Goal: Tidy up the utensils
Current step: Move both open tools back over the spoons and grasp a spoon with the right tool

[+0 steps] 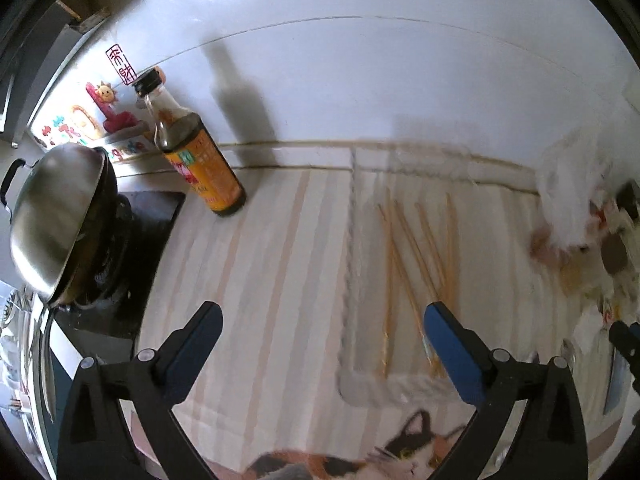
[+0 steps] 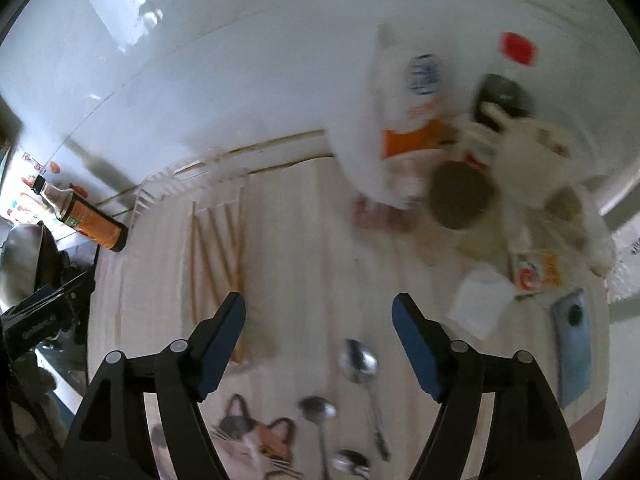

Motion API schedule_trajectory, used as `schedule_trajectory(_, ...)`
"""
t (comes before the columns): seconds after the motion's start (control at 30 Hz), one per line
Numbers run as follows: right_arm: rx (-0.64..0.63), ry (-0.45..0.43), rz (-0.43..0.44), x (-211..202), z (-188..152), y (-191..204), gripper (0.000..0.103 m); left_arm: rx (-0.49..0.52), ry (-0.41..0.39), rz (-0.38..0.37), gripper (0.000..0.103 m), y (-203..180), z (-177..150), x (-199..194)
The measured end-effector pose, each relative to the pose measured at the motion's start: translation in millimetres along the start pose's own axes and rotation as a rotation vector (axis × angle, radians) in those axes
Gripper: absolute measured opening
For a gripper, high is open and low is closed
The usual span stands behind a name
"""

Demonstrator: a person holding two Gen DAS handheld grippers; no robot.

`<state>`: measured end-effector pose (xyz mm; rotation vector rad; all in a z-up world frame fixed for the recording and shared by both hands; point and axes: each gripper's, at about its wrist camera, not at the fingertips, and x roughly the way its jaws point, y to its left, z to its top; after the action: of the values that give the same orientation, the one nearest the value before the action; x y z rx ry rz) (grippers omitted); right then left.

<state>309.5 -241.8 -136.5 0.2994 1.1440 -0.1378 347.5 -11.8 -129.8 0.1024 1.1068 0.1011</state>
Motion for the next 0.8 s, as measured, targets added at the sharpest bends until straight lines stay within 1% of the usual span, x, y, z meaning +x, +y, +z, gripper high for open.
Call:
schedule_trajectory(0.07,0.025,-0.006,-0.021,-11.1,-14.0,-20.3,0.078,0.019,0.017,-0.015,0.103,-11.0,-17.8,-6.6)
schedule_trajectory(0.13,0.057,0.008,-0.018,-17.8,-27.8,-38.8,0.077,0.058,0.045,-0.046,0.103,-25.5,-40.9,-9.7)
schedule_trajectory(0.2,0.083,0.053,-0.022,-18.3,-48.2,-57.2,0.072,0.105,0.077,-0.039,0.103,-40.6,-62.4,-5.5)
schedule_trajectory(0.23,0.088,0.08,-0.013,-16.4,-60.3,-64.3,0.068,0.133,0.09,-0.029,0.103,-48.4,-73.9,-2.4)
schedule_trajectory(0.27,0.082,0.12,-0.006,-11.9,-75.5,-69.9,0.066,0.156,0.099,-0.016,0.103,-54.5,-82.7,0.8)
schedule_trajectory(0.37,0.023,0.218,0.005,5.0,-116.9,-69.3,0.062,0.214,0.155,0.021,0.103,-69.1,-111.8,19.0)
schedule_trajectory(0.47,-0.047,0.308,0.025,26.3,-153.1,-57.4,0.059,0.246,0.196,0.071,0.103,-71.2,-130.7,36.2)
schedule_trajectory(0.53,-0.095,0.335,0.011,38.5,-170.5,-49.5,0.058,0.254,0.216,0.089,0.103,-69.6,-138.6,43.0)
schedule_trajectory(0.6,-0.144,0.352,-0.007,50.6,-181.9,-39.7,0.055,0.253,0.231,0.1,0.103,-65.0,-144.6,47.6)
schedule_trajectory(0.67,-0.202,0.373,-0.053,63.5,-191.1,-31.3,0.038,0.25,0.237,0.103,0.103,-62.5,-148.6,50.1)
schedule_trajectory(0.7,-0.233,0.343,-0.077,62.6,-193.7,-27.3,0.032,0.249,0.24,0.101,0.103,-62.8,-150.3,51.0)
schedule_trajectory(0.73,-0.265,0.342,-0.11,65.6,-197.9,-23.7,0.018,0.246,0.245,0.092,0.103,-63.9,-150.9,51.3)
schedule_trajectory(0.77,-0.277,0.33,-0.139,67.0,-201.1,-23.7,0.011,0.245,0.246,0.084,0.103,-66.1,-151.8,51.1)
schedule_trajectory(0.8,-0.253,0.325,-0.135,67.7,-202.5,-28.4,0.01,0.248,0.248,0.071,0.102,-70.3,-152.3,50.3)
